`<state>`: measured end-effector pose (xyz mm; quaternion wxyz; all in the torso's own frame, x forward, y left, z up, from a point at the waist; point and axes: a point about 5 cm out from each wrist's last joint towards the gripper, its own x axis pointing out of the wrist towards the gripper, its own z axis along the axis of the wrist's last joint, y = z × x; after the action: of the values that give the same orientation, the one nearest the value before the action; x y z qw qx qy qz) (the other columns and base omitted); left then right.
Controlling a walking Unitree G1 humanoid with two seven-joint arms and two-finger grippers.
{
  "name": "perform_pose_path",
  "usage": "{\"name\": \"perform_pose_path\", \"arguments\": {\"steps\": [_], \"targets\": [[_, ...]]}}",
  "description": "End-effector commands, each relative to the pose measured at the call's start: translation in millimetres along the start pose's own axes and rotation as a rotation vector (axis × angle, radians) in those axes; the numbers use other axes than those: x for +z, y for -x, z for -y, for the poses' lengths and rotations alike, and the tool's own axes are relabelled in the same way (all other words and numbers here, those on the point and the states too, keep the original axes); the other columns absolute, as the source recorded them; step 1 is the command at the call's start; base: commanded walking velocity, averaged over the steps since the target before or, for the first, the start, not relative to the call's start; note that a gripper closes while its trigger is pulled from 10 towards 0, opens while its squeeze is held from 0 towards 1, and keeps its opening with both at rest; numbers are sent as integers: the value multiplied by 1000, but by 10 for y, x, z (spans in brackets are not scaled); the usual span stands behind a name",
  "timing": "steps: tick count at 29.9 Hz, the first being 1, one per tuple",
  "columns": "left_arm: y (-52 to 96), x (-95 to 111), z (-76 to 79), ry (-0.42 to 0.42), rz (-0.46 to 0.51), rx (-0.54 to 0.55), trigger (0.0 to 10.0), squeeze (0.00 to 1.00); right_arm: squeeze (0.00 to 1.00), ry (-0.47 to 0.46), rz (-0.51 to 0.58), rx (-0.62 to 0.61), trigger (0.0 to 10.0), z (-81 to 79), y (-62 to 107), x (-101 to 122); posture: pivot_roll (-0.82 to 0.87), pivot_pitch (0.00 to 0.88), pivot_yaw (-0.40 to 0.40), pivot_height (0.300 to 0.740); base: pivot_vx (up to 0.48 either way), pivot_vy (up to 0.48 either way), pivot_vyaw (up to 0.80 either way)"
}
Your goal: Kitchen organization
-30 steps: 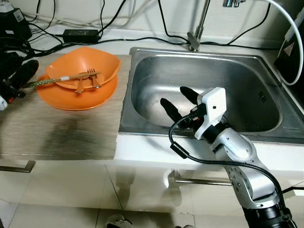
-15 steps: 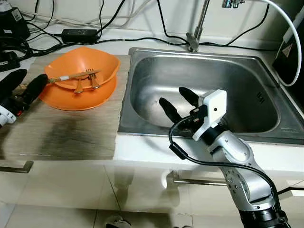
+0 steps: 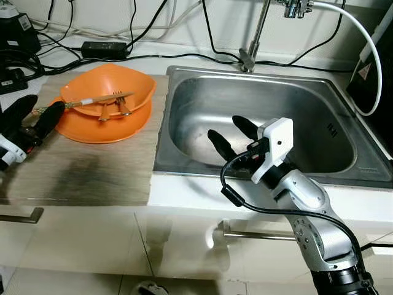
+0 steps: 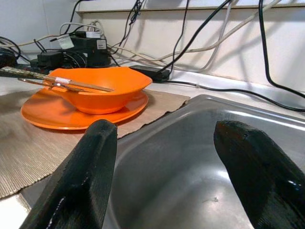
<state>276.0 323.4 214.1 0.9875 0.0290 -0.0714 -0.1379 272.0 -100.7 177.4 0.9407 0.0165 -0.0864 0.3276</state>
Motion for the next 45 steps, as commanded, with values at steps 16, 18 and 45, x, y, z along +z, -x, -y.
{"name": "perform_pose_path", "arguments": {"steps": [16, 18, 45], "targets": [[-156, 50, 155, 68, 73, -68, 10000, 0, 0, 11, 10, 13, 10000, 38, 53, 46, 84, 0, -38, 740, 0, 0, 0], [-169, 74, 193, 79, 85, -85, 10000, 0, 0, 11, 6, 17, 10000, 41, 51, 44, 85, 0, -41, 740, 0, 0, 0], [-261, -57, 261, 112, -10, -139, 10000, 0, 0, -54, -6, 57, 10000, -70, 99, 34, 90, 36, -5, 740, 0, 0, 0]]}}
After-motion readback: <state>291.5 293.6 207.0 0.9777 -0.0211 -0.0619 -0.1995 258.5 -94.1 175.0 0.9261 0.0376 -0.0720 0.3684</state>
